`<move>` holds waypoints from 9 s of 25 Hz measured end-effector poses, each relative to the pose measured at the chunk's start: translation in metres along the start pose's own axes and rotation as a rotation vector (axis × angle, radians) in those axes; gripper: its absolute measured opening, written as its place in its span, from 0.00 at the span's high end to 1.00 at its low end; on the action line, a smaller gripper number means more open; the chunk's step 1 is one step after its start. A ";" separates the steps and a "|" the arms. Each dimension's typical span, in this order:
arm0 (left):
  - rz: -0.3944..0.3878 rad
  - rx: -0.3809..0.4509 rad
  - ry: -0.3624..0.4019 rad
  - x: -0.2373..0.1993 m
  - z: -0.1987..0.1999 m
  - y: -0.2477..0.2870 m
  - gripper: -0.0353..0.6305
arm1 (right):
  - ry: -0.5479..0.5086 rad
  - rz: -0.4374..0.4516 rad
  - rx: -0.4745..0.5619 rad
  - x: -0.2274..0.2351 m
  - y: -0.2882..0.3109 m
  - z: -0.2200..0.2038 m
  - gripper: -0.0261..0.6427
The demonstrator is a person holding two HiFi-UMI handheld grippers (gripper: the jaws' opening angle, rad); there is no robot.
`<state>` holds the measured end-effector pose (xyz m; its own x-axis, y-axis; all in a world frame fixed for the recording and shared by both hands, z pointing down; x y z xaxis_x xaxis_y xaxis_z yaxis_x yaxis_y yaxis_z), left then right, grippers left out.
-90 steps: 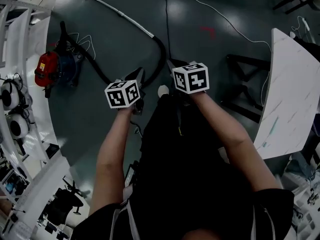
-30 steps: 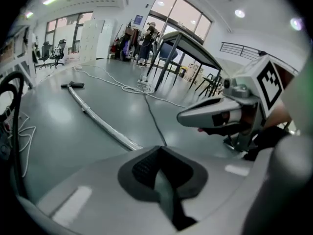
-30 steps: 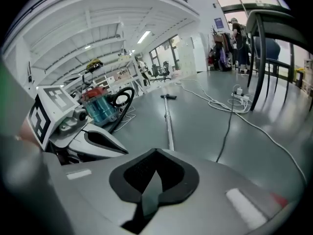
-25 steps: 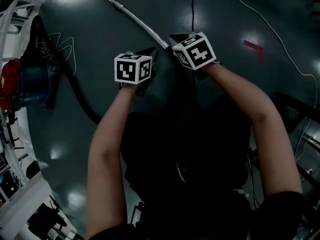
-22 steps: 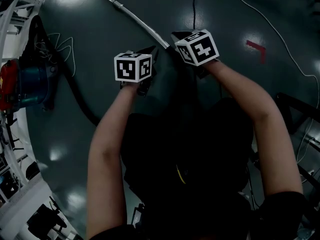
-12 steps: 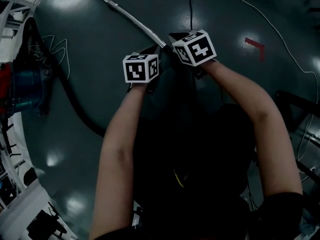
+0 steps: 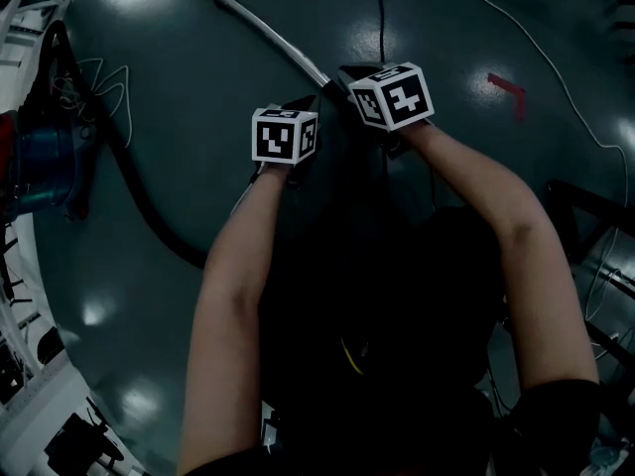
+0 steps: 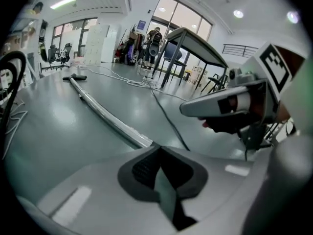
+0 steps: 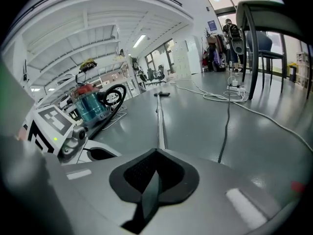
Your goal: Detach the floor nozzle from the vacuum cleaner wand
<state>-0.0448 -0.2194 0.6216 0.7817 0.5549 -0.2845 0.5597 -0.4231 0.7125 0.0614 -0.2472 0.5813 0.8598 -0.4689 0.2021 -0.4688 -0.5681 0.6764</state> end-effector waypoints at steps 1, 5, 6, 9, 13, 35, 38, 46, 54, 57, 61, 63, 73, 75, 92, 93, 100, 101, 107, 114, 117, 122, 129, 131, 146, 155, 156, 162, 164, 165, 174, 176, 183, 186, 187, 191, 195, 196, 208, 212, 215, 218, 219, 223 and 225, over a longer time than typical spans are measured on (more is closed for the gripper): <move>-0.006 0.003 0.005 0.002 -0.001 0.001 0.94 | 0.004 -0.001 0.004 0.001 0.001 0.000 0.97; -0.059 0.027 0.009 0.013 0.003 0.006 0.93 | 0.007 0.014 0.013 0.004 0.009 0.000 0.97; -0.091 0.017 0.013 0.016 0.003 0.008 0.93 | -0.009 0.022 0.013 0.004 0.011 0.001 0.97; -0.167 -0.025 0.095 0.023 0.007 0.009 0.93 | -0.123 0.067 0.003 -0.001 0.016 0.010 0.97; -0.144 -0.015 0.206 0.010 0.015 0.008 0.93 | -0.193 0.133 -0.005 0.005 0.025 0.028 0.97; -0.034 0.028 -0.182 -0.010 -0.048 0.031 0.74 | -0.225 0.111 -0.198 0.015 0.087 -0.070 0.75; -0.032 0.038 -0.163 -0.014 -0.045 0.032 0.74 | -0.178 0.112 -0.222 0.020 0.092 -0.076 0.72; -0.052 0.059 -0.090 -0.007 -0.037 0.028 0.69 | -0.136 0.136 -0.292 0.015 0.102 -0.080 0.72; -0.070 0.042 -0.106 -0.007 -0.047 0.020 0.62 | -0.108 0.021 -0.331 0.008 0.102 -0.077 0.75; -0.077 0.040 -0.107 -0.004 -0.052 0.022 0.60 | -0.107 0.003 -0.345 0.006 0.100 -0.075 0.75; -0.116 0.022 -0.075 0.006 -0.058 0.023 0.58 | -0.077 0.000 -0.369 0.002 0.094 -0.068 0.76; -0.129 0.011 -0.063 0.010 -0.062 0.023 0.57 | -0.063 0.002 -0.373 -0.004 0.090 -0.065 0.76; -0.188 0.105 -0.160 0.029 -0.052 0.020 0.53 | -0.048 0.025 -0.385 -0.027 0.069 -0.056 0.76; -0.227 0.111 -0.155 0.034 -0.050 0.022 0.53 | -0.042 0.048 -0.380 -0.030 0.067 -0.053 0.76; -0.279 0.103 -0.379 0.032 -0.050 0.023 0.57 | -0.050 0.132 -0.381 -0.044 0.057 -0.041 0.77; -0.276 0.095 -0.382 0.032 -0.049 0.023 0.57 | -0.053 0.137 -0.379 -0.045 0.056 -0.041 0.77; -0.265 0.073 -0.411 0.032 -0.050 0.016 0.60 | -0.072 0.238 -0.372 -0.046 0.053 -0.040 0.76; -0.259 0.068 -0.412 0.031 -0.050 0.014 0.60 | -0.066 0.258 -0.369 -0.046 0.053 -0.040 0.76; -0.201 0.021 -0.430 0.033 -0.064 0.004 0.63 | -0.145 0.280 -0.316 -0.059 0.057 -0.033 0.75; -0.214 -0.005 -0.415 0.036 -0.078 -0.015 0.64 | -0.040 0.310 -0.328 -0.072 0.086 -0.020 0.68; -0.224 -0.022 -0.394 0.037 -0.085 -0.025 0.63 | 0.024 0.359 -0.374 -0.075 0.099 -0.019 0.65; -0.217 -0.052 -0.355 0.033 -0.103 -0.037 0.63 | 0.015 0.413 -0.446 -0.093 0.108 -0.029 0.61; -0.223 -0.017 -0.343 0.033 -0.103 -0.047 0.63 | 0.065 0.426 -0.522 -0.113 0.111 -0.043 0.65; -0.235 0.000 -0.338 0.033 -0.103 -0.048 0.62 | 0.088 0.425 -0.534 -0.112 0.109 -0.042 0.67; -0.313 0.103 -0.455 0.017 -0.085 -0.033 0.53 | 0.083 0.416 -0.554 -0.116 0.099 -0.039 0.67; -0.275 0.036 -0.712 0.021 -0.096 -0.034 0.67 | 0.103 0.436 -0.560 -0.118 0.098 -0.045 0.67; -0.266 0.038 -0.723 0.021 -0.096 -0.034 0.67 | 0.114 0.444 -0.561 -0.118 0.099 -0.044 0.68; -0.221 0.040 -0.807 0.021 -0.101 -0.040 0.70 | 0.141 0.454 -0.562 -0.121 0.098 -0.046 0.68; -0.212 0.052 -0.852 0.020 -0.102 -0.043 0.70 | 0.151 0.463 -0.563 -0.123 0.099 -0.045 0.68; -0.206 0.060 -0.868 0.019 -0.103 -0.044 0.71 | 0.156 0.468 -0.564 -0.124 0.100 -0.044 0.68; -0.196 0.078 -0.878 0.014 -0.104 -0.060 0.71 | 0.203 0.505 -0.584 -0.136 0.102 -0.038 0.68; -0.187 0.086 -0.872 0.014 -0.104 -0.064 0.71 | 0.209 0.516 -0.588 -0.139 0.102 -0.036 0.68; -0.092 0.089 -0.800 0.012 -0.108 -0.072 0.71 | 0.253 0.526 -0.633 -0.147 0.107 -0.036 0.69; -0.093 0.053 -0.727 0.012 -0.116 -0.074 0.69 | 0.243 0.514 -0.675 -0.153 0.107 -0.042 0.69; -0.093 0.035 -0.702 0.012 -0.120 -0.074 0.69 | 0.253 0.519 -0.689 -0.155 0.107 -0.046 0.69; -0.086 -0.019 -0.644 0.014 -0.134 -0.076 0.68 | 0.305 0.540 -0.763 -0.163 0.109 -0.060 0.70; -0.057 -0.031 -0.587 0.011 -0.138 -0.079 0.67 | 0.361 0.549 -0.778 -0.168 0.113 -0.063 0.71; -0.044 -0.034 -0.572 0.010 -0.140 -0.080 0.67 | 0.374 0.536 -0.769 -0.169 0.113 -0.064 0.71; -0.082 -0.154 -0.561 0.050 -0.163 -0.097 0.69 | 0.388 0.501 -0.717 -0.176 0.132 -0.052 0.71; -0.192 -0.222 -0.467 0.077 -0.179 -0.092 0.68 | 0.387 0.478 -0.683 -0.168 0.135 -0.048 0.71; -0.035 -0.122 -0.588 0.017 -0.178 -0.099 0.68 | 0.390 0.472 -0.666 -0.163 0.133 -0.047 0.71; 0.020 -0.051 -0.639 -0.003 -0.167 -0.101 0.68 | 0.393 0.467 -0.648 -0.159 0.132 -0.046 0.71; 0.017 -0.045 -0.639 -0.002 -0.166 -0.099 0.68 | 0.394 0.464 -0.642 -0.157 0.131 -0.045 0.71; 0.010 -0.029 -0.620 -0.005 -0.168 -0.097 0.67 | 0.396 0.452 -0.616 -0.151 0.130 -0.042 0.71; 0.029 -0.013 -0.628 -0.015 -0.168 -0.100 0.66 | 0.397 0.445 -0.603 -0.147 0.130 -0.041 0.71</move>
<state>-0.1585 -0.0649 0.6621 0.8110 0.0148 -0.5849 0.5358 -0.4205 0.7322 -0.1178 -0.2239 0.6682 0.6807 -0.2267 0.6966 -0.6892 0.1241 0.7139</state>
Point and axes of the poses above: the fingertips, and each gripper's own axes: y forward along the fingers, x to its right, z out of its top, the point moved 5 cm from there along -y, backward along the fingers, and after that the axes turned 3 degrees about -z, right-handed, at the moved point
